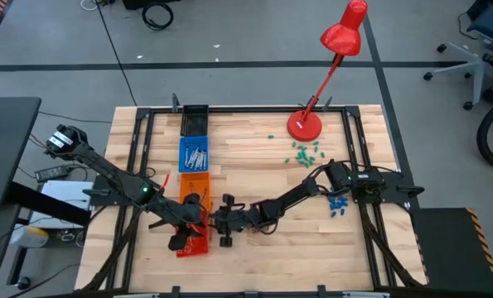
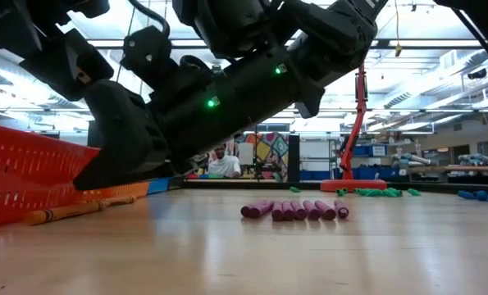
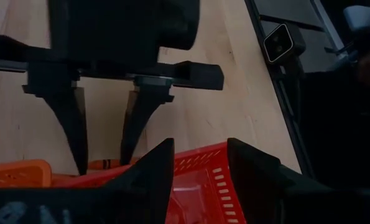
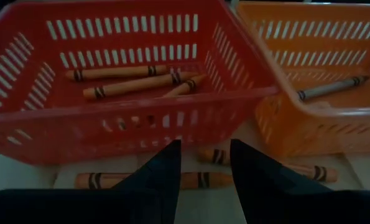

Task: Sort crayons
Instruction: Put the orange crayon into the red bin

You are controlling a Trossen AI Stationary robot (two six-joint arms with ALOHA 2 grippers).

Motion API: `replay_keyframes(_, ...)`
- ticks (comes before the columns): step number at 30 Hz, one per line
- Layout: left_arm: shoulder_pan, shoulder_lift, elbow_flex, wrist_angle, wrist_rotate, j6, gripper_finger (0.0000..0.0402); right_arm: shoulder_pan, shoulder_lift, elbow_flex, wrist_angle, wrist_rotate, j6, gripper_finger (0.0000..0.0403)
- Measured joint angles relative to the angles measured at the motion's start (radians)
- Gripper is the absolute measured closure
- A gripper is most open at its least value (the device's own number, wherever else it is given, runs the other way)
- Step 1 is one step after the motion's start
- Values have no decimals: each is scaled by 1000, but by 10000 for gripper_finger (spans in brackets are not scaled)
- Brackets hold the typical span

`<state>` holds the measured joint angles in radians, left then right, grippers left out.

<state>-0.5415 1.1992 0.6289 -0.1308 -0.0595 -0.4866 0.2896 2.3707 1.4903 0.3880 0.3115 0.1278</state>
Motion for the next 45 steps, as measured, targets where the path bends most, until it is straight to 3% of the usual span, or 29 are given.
replay_keyframes(11, 0, 0, 0, -1, 0, -1, 239, 14, -25, 4, -216, 9, 2, 260)
replay_keyframes(19, 0, 0, 0, -5, 0, 0, 239, 59, -169, -3, -527, 73, 8, 260)
replay_keyframes(31, 0, 0, 0, -9, 0, 0, 239, 118, -175, 0, -534, -125, 96, 260)
replay_keyframes(37, 1, 0, 0, -7, 0, 0, 239, 175, -165, 0, -642, -109, 74, 260)
replay_keyframes(45, 2, 0, 0, 7, 0, -7, 239, 182, -165, 2, -699, -107, 167, 260)
